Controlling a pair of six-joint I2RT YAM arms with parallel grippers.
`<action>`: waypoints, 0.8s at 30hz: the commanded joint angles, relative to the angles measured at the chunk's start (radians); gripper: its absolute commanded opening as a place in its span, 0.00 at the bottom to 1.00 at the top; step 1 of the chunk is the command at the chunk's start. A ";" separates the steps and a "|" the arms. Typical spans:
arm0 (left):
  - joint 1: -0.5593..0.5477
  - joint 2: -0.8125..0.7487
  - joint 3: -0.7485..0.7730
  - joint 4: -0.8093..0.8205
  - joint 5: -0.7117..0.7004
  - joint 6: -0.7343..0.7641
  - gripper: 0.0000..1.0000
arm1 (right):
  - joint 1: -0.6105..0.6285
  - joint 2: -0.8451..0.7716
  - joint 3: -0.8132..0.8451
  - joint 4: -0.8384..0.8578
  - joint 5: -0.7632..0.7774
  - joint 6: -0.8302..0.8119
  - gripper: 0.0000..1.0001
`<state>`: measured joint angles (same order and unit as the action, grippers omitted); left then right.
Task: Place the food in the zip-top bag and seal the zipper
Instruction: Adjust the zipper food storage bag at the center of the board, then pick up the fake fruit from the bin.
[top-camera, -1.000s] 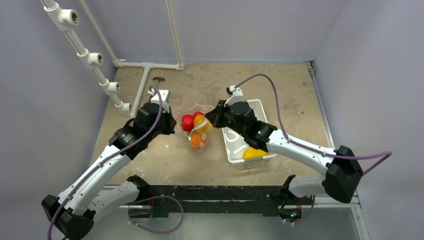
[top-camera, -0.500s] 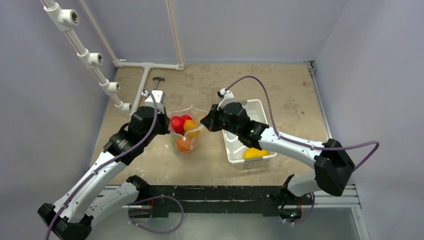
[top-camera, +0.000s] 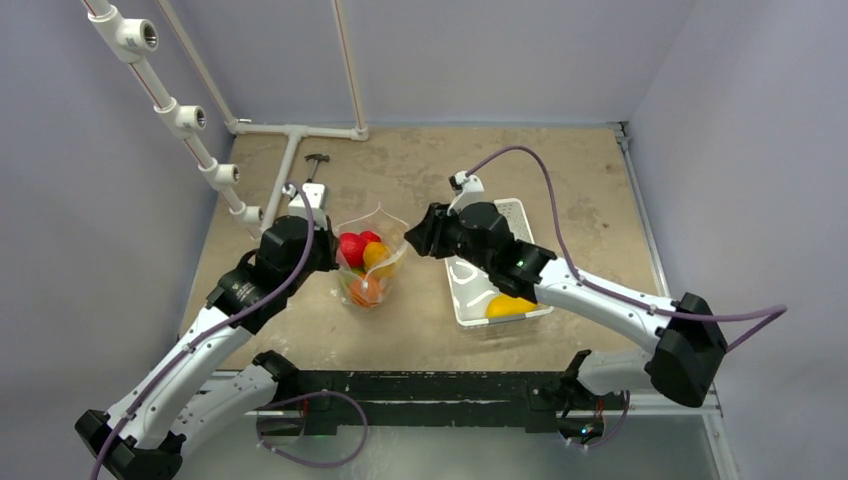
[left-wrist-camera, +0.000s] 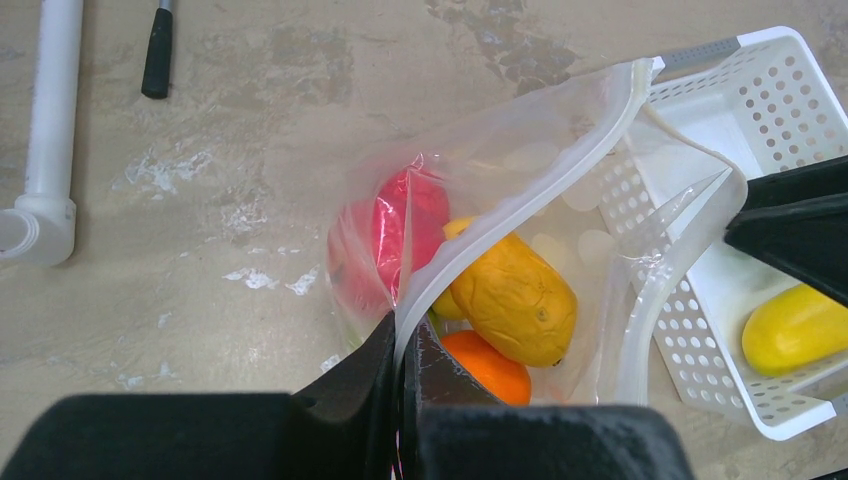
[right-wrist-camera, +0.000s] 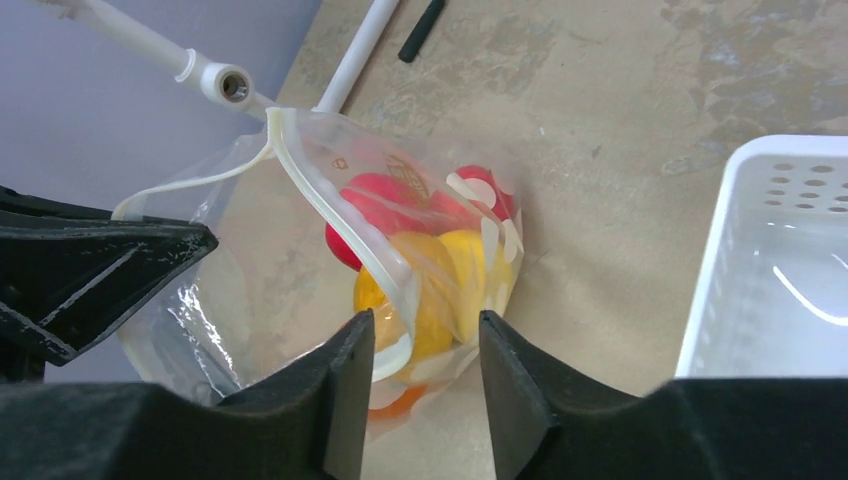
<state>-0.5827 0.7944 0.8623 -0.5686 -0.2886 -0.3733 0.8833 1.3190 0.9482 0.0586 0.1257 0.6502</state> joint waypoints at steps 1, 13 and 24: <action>0.005 -0.018 -0.006 0.042 -0.006 0.022 0.00 | -0.001 -0.074 0.043 -0.101 0.106 0.012 0.50; 0.006 -0.027 -0.009 0.047 0.017 0.030 0.00 | -0.001 -0.191 0.049 -0.359 0.314 0.137 0.94; 0.005 -0.044 -0.011 0.051 0.037 0.035 0.00 | -0.004 -0.114 0.130 -0.703 0.509 0.433 0.99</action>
<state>-0.5827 0.7700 0.8524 -0.5652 -0.2646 -0.3550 0.8829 1.1740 1.0176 -0.4675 0.5110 0.9138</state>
